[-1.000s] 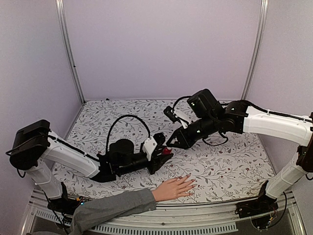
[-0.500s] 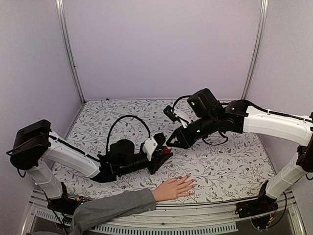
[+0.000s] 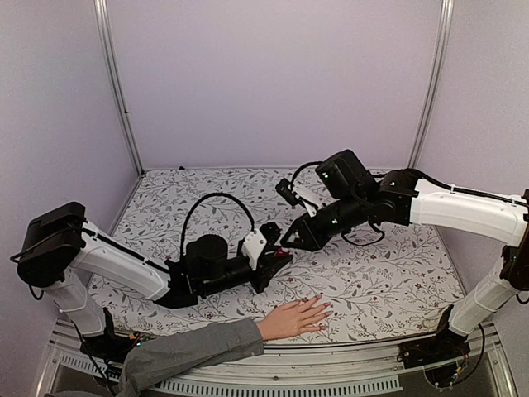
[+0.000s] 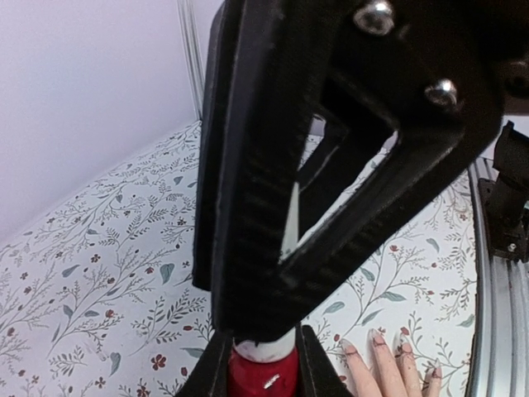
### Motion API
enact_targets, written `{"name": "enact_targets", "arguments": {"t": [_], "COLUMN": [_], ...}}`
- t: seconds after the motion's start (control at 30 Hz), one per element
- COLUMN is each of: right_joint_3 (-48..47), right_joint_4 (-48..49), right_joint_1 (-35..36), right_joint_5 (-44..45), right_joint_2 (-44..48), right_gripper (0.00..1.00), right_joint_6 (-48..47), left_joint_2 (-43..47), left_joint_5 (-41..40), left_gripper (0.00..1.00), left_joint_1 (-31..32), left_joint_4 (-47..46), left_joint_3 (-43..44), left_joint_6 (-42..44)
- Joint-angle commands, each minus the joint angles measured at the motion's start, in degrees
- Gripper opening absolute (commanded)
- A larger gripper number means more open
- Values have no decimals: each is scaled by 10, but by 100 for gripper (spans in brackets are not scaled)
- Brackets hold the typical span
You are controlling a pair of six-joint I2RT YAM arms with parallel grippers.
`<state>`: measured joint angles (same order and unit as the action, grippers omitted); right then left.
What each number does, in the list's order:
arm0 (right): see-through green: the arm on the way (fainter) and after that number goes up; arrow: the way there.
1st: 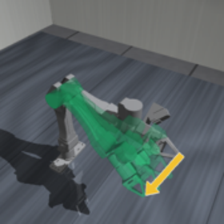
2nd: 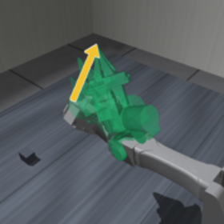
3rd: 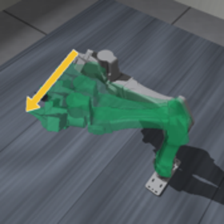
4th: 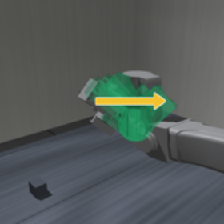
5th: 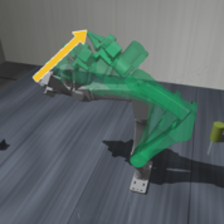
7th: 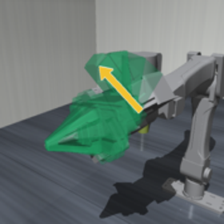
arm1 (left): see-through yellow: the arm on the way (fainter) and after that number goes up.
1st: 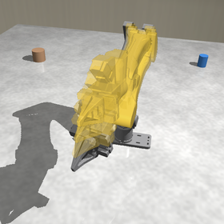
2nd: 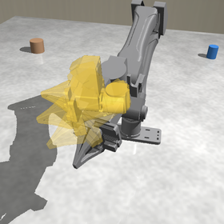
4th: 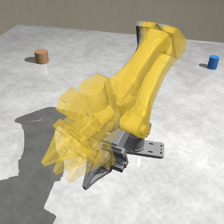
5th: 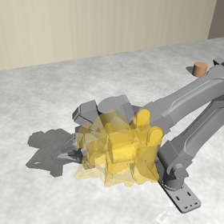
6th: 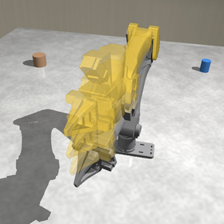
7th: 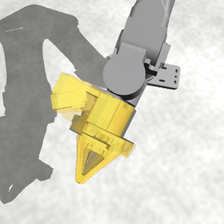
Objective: Paint the nails
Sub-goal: Pick up the nail polish bottle from the center of the board, then unscrew the nail polish bottle.
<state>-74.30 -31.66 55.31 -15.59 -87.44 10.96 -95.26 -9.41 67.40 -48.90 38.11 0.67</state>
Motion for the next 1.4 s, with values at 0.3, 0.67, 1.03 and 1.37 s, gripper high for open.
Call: {"name": "enact_targets", "arguments": {"t": [0.3, 0.67, 1.03, 1.37], "right_joint_3": [36, 67, 60, 47], "right_joint_4": [125, 226, 235, 230], "right_joint_1": [-1, -1, 2, 21], "right_joint_5": [-12, 51, 78, 134], "right_joint_2": [61, 97, 56, 37], "right_gripper": [69, 77, 53, 34], "right_joint_6": [28, 64, 108, 107], "left_joint_2": [24, 22, 6, -12], "left_joint_5": [-38, -92, -140, -167], "left_gripper": [0, 0, 0, 0], "left_joint_1": [7, 8, 24, 31], "left_joint_4": [-146, -198, -180, -127], "left_joint_3": [-40, -23, 11, 53], "left_joint_6": [-43, -56, -27, -24]}}
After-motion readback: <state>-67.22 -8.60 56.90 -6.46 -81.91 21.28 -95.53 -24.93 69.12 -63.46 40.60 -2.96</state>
